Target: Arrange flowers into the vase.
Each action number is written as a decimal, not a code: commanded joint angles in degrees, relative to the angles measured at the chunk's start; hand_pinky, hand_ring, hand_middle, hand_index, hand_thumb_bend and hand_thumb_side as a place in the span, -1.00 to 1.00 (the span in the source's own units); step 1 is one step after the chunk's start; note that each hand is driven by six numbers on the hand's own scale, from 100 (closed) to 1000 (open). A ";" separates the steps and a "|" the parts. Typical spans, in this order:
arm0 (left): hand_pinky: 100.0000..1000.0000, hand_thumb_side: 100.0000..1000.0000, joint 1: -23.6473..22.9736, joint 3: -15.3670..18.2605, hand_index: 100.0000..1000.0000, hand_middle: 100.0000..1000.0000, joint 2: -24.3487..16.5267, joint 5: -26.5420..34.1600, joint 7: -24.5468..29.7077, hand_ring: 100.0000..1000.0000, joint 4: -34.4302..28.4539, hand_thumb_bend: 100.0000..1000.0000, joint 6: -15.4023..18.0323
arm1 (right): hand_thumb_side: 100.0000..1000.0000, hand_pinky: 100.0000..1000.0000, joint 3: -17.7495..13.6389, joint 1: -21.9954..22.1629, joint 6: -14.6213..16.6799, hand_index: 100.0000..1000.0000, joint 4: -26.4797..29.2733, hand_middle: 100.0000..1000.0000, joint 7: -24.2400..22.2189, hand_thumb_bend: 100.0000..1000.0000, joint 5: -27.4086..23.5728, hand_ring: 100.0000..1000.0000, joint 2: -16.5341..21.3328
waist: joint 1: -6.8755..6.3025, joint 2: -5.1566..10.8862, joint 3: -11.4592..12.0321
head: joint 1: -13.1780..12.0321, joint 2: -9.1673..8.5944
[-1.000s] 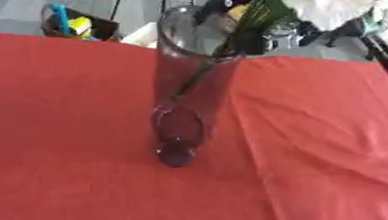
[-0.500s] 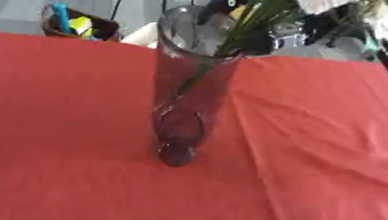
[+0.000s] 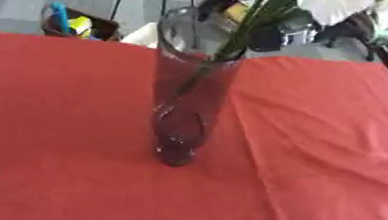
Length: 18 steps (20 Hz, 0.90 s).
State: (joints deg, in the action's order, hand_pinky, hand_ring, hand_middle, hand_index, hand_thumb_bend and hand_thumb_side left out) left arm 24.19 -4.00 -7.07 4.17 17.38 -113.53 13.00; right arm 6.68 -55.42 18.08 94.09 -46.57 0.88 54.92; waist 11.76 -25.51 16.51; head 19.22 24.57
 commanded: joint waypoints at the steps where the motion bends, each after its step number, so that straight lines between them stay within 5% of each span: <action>1: -0.02 0.96 0.26 0.25 0.50 0.61 -0.76 0.03 0.25 0.15 -1.06 -1.00 0.09 | 1.00 0.86 -1.45 -0.46 0.36 1.00 1.02 0.75 0.01 -0.33 -1.63 1.00 2.86 | -0.62 1.87 -0.24 | -0.09 -0.46; 18: -0.02 0.96 0.10 0.30 0.50 0.61 -0.67 0.38 0.49 0.16 -1.06 -1.00 0.10 | 1.00 0.84 -2.02 1.63 0.35 1.00 1.32 0.76 -0.12 -0.22 -1.50 1.00 4.45 | -1.40 2.46 -0.55 | -0.03 0.08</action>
State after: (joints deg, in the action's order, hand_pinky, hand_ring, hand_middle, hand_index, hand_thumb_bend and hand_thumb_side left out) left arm 24.13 -4.00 -7.07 4.27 17.68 -113.53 13.00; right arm 5.64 -53.36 18.19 94.62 -46.30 -0.20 56.82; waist 10.99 -24.71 16.14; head 19.21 24.66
